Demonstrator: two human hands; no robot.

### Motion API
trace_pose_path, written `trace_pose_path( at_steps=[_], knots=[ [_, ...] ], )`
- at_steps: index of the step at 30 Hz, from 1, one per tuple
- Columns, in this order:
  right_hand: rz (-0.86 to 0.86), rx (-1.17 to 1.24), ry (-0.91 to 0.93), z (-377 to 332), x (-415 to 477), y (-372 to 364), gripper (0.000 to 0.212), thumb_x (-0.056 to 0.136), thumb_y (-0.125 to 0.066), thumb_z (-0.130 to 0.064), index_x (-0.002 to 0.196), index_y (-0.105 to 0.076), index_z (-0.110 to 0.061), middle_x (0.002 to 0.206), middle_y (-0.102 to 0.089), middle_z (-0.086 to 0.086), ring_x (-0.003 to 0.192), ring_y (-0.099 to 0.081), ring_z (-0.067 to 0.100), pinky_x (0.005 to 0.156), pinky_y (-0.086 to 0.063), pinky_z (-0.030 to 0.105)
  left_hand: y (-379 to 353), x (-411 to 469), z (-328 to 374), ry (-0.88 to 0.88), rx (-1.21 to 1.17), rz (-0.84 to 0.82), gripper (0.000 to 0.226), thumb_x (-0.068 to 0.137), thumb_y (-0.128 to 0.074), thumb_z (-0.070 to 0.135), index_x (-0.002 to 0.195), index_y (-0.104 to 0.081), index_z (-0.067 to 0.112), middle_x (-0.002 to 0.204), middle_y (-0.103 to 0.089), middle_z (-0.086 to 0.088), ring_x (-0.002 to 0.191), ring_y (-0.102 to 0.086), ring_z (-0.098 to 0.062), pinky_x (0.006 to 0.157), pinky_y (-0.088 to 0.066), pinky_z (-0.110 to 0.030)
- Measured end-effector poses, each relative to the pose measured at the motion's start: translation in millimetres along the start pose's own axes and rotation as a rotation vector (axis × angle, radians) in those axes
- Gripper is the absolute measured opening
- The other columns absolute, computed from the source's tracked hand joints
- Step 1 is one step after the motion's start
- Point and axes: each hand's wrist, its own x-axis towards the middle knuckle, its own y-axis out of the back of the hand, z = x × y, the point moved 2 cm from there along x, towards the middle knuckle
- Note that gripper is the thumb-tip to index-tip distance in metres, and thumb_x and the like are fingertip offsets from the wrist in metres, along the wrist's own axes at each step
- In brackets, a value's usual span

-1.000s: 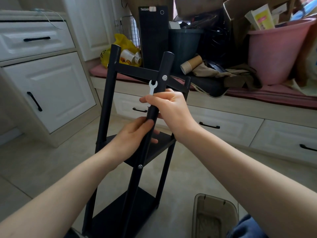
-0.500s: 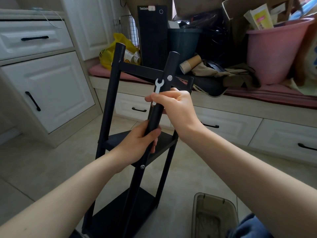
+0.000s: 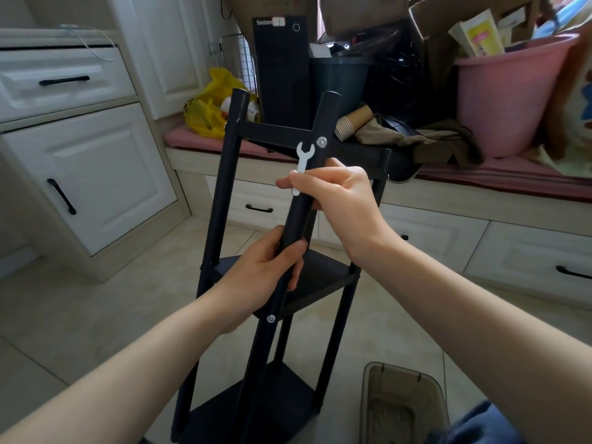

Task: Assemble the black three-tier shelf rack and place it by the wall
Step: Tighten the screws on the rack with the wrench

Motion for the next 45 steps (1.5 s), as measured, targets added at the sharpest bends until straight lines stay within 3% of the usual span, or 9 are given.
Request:
trace_pose_path(
  at_steps=[7, 10, 15, 18, 25, 29, 34, 38, 45],
  knots=[
    [-0.043, -0.078, 0.088, -7.8, -1.7, 1.4, 0.015, 0.093, -0.066, -0.02, 0.088, -0.08, -0.016, 0.089, -0.053, -0.004, 0.089, -0.055, 0.004, 0.091, -0.053, 0.036, -9.7, -5.2, 4.2, -0.005, -0.12, 0.004, 0.021, 0.103, -0.049, 0.037, 0.113, -0.055, 0.02, 0.075, -0.059, 0.001, 0.068, -0.057, -0.017, 0.069, -0.05, -0.025],
    [-0.055, -0.075, 0.106, -9.5, -3.7, 1.6, 0.014, 0.093, -0.066, -0.019, 0.088, -0.08, -0.016, 0.099, -0.059, 0.005, 0.096, -0.059, 0.008, 0.089, -0.053, 0.029, -12.9, -6.0, 5.8, 0.023, -0.214, -0.032, 0.03, 0.096, -0.053, 0.042, 0.116, -0.054, 0.019, 0.075, -0.058, -0.001, 0.069, -0.056, -0.018, 0.071, -0.05, -0.029],
    [-0.078, -0.106, 0.142, -10.6, -6.2, 2.5, 0.016, 0.093, -0.066, -0.019, 0.088, -0.081, -0.015, 0.084, -0.051, -0.011, 0.082, -0.053, -0.003, 0.073, -0.042, 0.013, -12.9, -10.4, 7.3, 0.072, -0.388, -0.124, 0.031, 0.092, -0.057, 0.04, 0.114, -0.056, 0.019, 0.075, -0.054, -0.003, 0.069, -0.054, -0.018, 0.071, -0.051, -0.027],
    [-0.121, -0.133, 0.144, -11.2, -5.0, 2.5, 0.017, 0.093, -0.065, -0.019, 0.087, -0.081, -0.016, 0.085, -0.05, -0.008, 0.079, -0.054, 0.001, 0.075, -0.052, 0.027, -10.4, -11.1, 7.0, 0.08, -0.418, -0.124, 0.028, 0.091, -0.058, 0.038, 0.112, -0.057, 0.02, 0.074, -0.053, -0.003, 0.068, -0.054, -0.017, 0.07, -0.051, -0.026],
    [-0.177, -0.123, 0.121, -5.6, -1.0, 1.2, 0.018, 0.094, -0.064, -0.021, 0.088, -0.081, -0.018, 0.104, -0.058, 0.0, 0.105, -0.06, 0.018, 0.093, -0.053, 0.046, 1.1, -8.9, 4.2, 0.091, -0.352, -0.1, 0.032, 0.089, -0.058, 0.039, 0.113, -0.056, 0.018, 0.072, -0.055, -0.002, 0.066, -0.055, -0.017, 0.069, -0.052, -0.028],
    [-0.139, 0.052, 0.028, 1.2, 6.9, 14.2, 0.019, 0.094, -0.063, -0.021, 0.085, -0.079, -0.019, 0.114, -0.063, -0.002, 0.107, -0.062, 0.012, 0.086, -0.056, 0.031, 7.2, -7.5, 2.1, 0.099, -0.312, -0.056, 0.033, 0.087, -0.059, 0.043, 0.11, -0.057, 0.019, 0.073, -0.055, 0.0, 0.065, -0.054, -0.016, 0.067, -0.052, -0.027],
    [-0.12, -0.08, 0.006, 15.9, 12.8, 20.7, 0.023, 0.094, -0.062, -0.016, 0.076, -0.076, -0.017, 0.101, -0.068, -0.003, 0.1, -0.062, 0.012, 0.081, -0.052, 0.03, 15.9, -6.6, 2.3, 0.12, -0.313, -0.06, 0.036, 0.086, -0.058, 0.044, 0.11, -0.054, 0.017, 0.071, -0.052, 0.0, 0.064, -0.053, -0.016, 0.065, -0.053, -0.027],
    [-0.165, -0.226, -0.077, 25.2, 15.2, 10.2, 0.023, 0.095, -0.06, -0.023, 0.079, -0.076, -0.021, 0.092, -0.067, -0.013, 0.083, -0.06, -0.007, 0.071, -0.046, 0.018, 18.2, -5.8, 2.5, 0.137, -0.311, -0.088, 0.035, 0.087, -0.057, 0.044, 0.111, -0.052, 0.018, 0.071, -0.051, 0.0, 0.065, -0.054, -0.016, 0.067, -0.053, -0.029],
    [-0.133, -0.174, -0.099, 22.5, 27.7, -5.8, 0.026, 0.099, -0.056, -0.023, 0.082, -0.074, -0.015, 0.072, -0.055, -0.016, 0.07, -0.05, 0.002, 0.064, -0.043, 0.022, 21.9, -6.4, 1.1, 0.153, -0.341, -0.097, 0.031, 0.09, -0.057, 0.042, 0.11, -0.053, 0.019, 0.071, -0.051, -0.001, 0.065, -0.053, -0.017, 0.069, -0.053, -0.032]
  ],
)
